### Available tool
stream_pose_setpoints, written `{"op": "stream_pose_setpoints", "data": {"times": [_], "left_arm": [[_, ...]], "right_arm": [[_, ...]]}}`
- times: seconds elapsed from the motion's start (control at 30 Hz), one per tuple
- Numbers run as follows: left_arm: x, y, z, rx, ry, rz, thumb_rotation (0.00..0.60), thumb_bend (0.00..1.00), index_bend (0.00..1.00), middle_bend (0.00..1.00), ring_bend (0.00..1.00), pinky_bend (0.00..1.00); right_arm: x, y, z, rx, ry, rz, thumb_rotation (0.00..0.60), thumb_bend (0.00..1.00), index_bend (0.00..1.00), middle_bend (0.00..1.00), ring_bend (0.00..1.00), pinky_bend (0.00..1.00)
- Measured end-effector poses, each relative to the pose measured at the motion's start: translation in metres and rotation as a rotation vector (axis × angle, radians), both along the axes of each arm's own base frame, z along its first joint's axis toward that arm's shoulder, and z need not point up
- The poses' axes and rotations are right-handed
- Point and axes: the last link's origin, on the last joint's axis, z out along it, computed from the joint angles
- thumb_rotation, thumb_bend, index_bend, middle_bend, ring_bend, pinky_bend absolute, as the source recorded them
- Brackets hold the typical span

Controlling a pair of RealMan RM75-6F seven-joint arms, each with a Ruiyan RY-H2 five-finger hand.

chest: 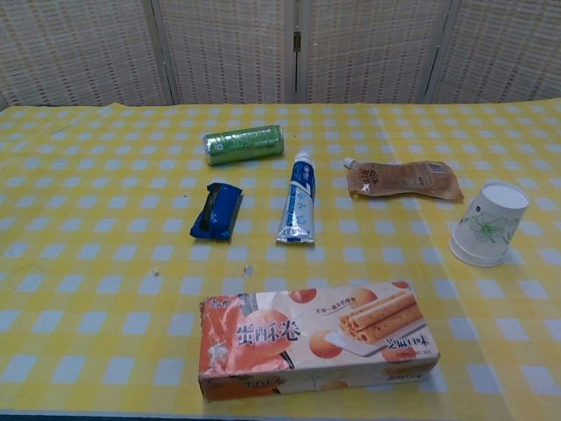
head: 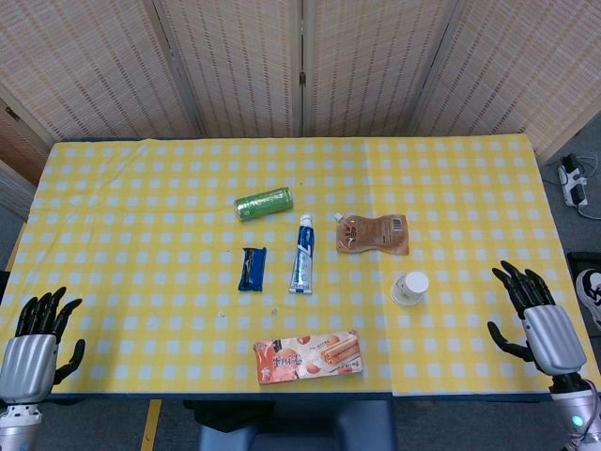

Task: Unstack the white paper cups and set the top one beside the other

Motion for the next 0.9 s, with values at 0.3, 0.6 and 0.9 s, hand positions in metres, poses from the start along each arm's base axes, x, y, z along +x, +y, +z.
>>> {"op": "stream_pose_setpoints", "data": {"times": [0.3,0.6,0.9], "left_arm": [[0.000,0.001,-0.001,-0.004,0.007,0.003,0.600,0.49,0.21,0.07,0.06,0.00],[0.000,0.001,-0.001,-0.007,0.003,0.003,0.600,0.49,0.21,0.07,0.06,0.00],[-0.002,-0.002,-0.002,-0.014,-0.003,0.019,0.600,0.49,0.21,0.07,0.06,0.00]], "right_arm": [[0.002,-0.002,-0.002,0.003,0.004,0.006,0.600,0.43,0.08,0.06,0.10,0.01],[0.007,-0.008,-0.007,0.044,0.030,0.017,0.600,0.43,0.09,0.06,0.10,0.01],[0.018,-0.031,-0.024,0.141,0.091,-0.014,0.600,0.42,0.09,0.05,0.10,0.02]]}}
